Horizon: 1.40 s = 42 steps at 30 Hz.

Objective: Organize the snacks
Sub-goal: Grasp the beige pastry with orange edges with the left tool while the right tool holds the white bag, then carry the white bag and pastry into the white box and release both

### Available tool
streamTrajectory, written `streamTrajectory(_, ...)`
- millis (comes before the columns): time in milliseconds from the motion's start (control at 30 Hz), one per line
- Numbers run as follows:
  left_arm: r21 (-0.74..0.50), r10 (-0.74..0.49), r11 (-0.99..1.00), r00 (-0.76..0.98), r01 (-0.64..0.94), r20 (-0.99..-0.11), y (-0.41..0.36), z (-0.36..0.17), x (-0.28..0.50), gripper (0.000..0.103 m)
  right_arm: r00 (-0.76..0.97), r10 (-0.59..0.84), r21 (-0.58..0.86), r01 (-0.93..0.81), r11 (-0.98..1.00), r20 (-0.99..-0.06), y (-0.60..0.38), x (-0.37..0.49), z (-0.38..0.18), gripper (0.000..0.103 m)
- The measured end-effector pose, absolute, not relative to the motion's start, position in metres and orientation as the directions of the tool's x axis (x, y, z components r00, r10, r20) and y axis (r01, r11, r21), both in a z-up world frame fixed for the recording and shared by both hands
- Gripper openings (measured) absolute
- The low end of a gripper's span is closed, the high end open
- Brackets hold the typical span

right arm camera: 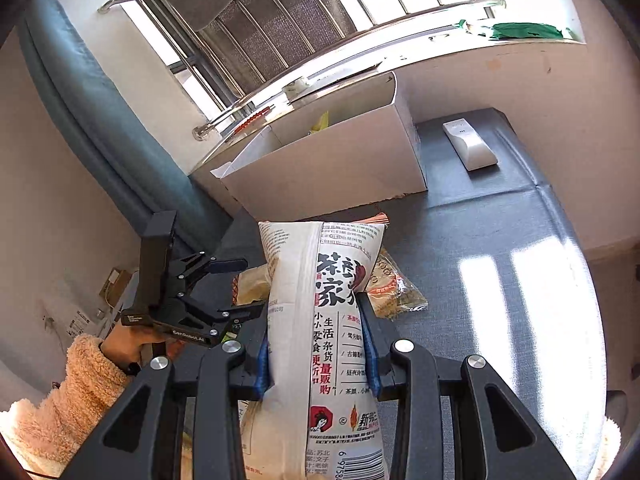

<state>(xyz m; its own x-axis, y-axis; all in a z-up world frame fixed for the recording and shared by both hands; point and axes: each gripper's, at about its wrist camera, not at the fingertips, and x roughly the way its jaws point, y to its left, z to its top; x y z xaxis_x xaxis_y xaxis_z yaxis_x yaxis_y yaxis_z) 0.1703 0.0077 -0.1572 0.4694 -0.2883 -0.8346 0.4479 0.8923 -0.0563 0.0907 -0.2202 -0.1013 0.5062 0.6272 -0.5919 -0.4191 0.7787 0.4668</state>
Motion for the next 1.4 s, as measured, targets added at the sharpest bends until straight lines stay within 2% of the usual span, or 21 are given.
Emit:
streamTrajectory(33,-0.095,-0.312,0.891,0.446,0.445,-0.839,0.010,-0.161,0.174,0.085,0.505,0.623,0.463,-0.418,0.782,-0.597,-0.220,0.091,-0.103,0.039)
streamTrajectory(100,-0.121,-0.333,0.893,0.453,0.434,-0.827,0.013,-0.161,0.173,0.078,0.505,0.619,0.455,-0.419,0.785,-0.602,-0.219,0.090,-0.104,0.039)
streamTrajectory(200,-0.147,-0.346,0.901,0.473,0.407,-0.810,0.020,-0.156,0.166,0.074,0.500,0.625,0.454,-0.430,0.780,-0.600,-0.216,0.089,-0.104,0.039)
streamTrajectory(467,-0.237,-0.399,0.905,0.517,0.353,-0.757,0.046,-0.140,0.147,0.074,0.473,0.643,0.446,-0.468,0.763,-0.603,-0.197,0.092,-0.106,0.039)
streamTrajectory(567,-0.169,-0.318,0.933,0.509,0.317,-0.800,0.044,-0.148,0.152,0.075,0.460,0.646,0.439,-0.483,0.758,-0.609,-0.187,0.093,-0.106,0.039)
streamTrajectory(733,-0.171,-0.326,0.930,0.512,0.326,-0.795,0.042,-0.151,0.151,0.074,0.452,0.645,0.431,-0.492,0.757,-0.616,-0.183,0.091,-0.107,0.039)
streamTrajectory(767,-0.159,-0.319,0.930,0.512,0.332,-0.797,0.040,-0.151,0.150,0.072,0.452,0.644,0.434,-0.488,0.757,-0.617,-0.183,0.091,-0.107,0.039)
streamTrajectory(800,-0.151,-0.317,0.928,0.508,0.341,-0.801,0.038,-0.150,0.150,0.060,0.453,0.642,0.435,-0.484,0.760,-0.618,-0.184,0.092,-0.107,0.039)
streamTrajectory(900,-0.129,-0.298,0.930,0.500,0.343,-0.814,0.034,-0.150,0.153,0.047,0.454,0.642,0.437,-0.481,0.760,-0.617,-0.185,0.092,-0.108,0.039)
streamTrajectory(1200,-0.174,-0.326,0.935,0.556,0.309,-0.765,0.050,-0.131,0.145,0.043,0.458,0.643,0.439,-0.478,0.761,-0.614,-0.188,0.094,-0.109,0.039)
streamTrajectory(1400,-0.189,-0.338,0.938,0.649,0.290,-0.681,0.059,-0.087,0.147,0.043,0.472,0.644,0.427,-0.490,0.760,-0.603,-0.186,0.106,-0.098,0.039)
